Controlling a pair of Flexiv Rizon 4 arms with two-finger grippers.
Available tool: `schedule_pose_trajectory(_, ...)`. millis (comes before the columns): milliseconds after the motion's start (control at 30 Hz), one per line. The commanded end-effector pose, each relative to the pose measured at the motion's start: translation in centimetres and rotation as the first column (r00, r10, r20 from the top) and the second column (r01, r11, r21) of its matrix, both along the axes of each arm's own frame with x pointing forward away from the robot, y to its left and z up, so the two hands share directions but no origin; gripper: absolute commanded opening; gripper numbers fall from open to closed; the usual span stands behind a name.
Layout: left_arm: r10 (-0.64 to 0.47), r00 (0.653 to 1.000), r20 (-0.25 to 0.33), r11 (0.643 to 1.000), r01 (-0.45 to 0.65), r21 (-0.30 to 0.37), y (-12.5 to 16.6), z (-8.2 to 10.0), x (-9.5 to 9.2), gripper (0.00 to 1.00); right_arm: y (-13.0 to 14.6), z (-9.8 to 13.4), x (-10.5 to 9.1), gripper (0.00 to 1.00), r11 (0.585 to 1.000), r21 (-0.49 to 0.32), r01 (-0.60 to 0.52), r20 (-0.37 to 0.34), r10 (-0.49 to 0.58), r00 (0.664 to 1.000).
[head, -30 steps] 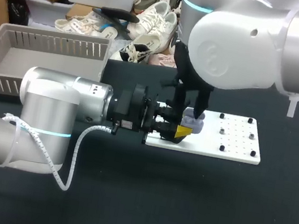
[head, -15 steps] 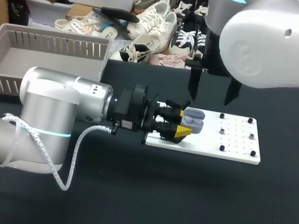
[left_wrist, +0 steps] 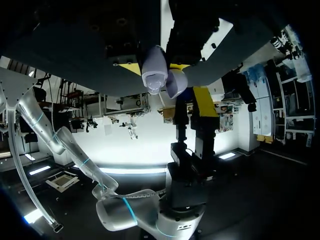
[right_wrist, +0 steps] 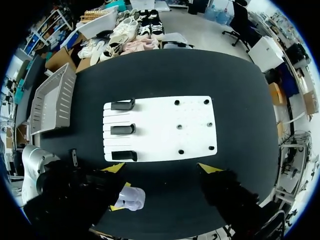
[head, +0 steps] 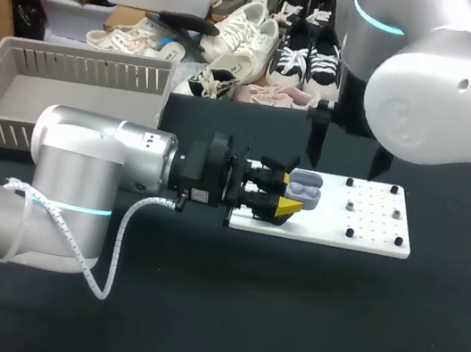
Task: Pick up each earbud case from the left stands, insert the matching earbuds, close the lid, and place the case in the box.
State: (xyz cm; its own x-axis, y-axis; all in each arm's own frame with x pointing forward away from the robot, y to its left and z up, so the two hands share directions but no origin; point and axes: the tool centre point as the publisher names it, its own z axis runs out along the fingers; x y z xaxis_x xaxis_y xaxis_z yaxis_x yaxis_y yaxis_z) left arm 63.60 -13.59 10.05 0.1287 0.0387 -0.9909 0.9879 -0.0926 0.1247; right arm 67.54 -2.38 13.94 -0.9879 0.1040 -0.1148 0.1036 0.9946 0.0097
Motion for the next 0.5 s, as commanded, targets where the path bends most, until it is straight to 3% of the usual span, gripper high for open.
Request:
schedule_pose_trajectory(33,0.002,1.000,0.000,1.000,-0.002,0.000,0.0,0.0,-0.1,0.00,0.2,-0.2,-0.3,0.87,1.000,-0.003,-0.001,-0.011,0.001,1.000)
schedule_pose_trajectory(500,0.002,1.000,0.000,1.000,-0.002,0.000,0.0,0.0,-0.1,0.00,0.9,0.5,-3.0,0.87,0.999,0.035,-0.041,-0.046,0.042,0.998)
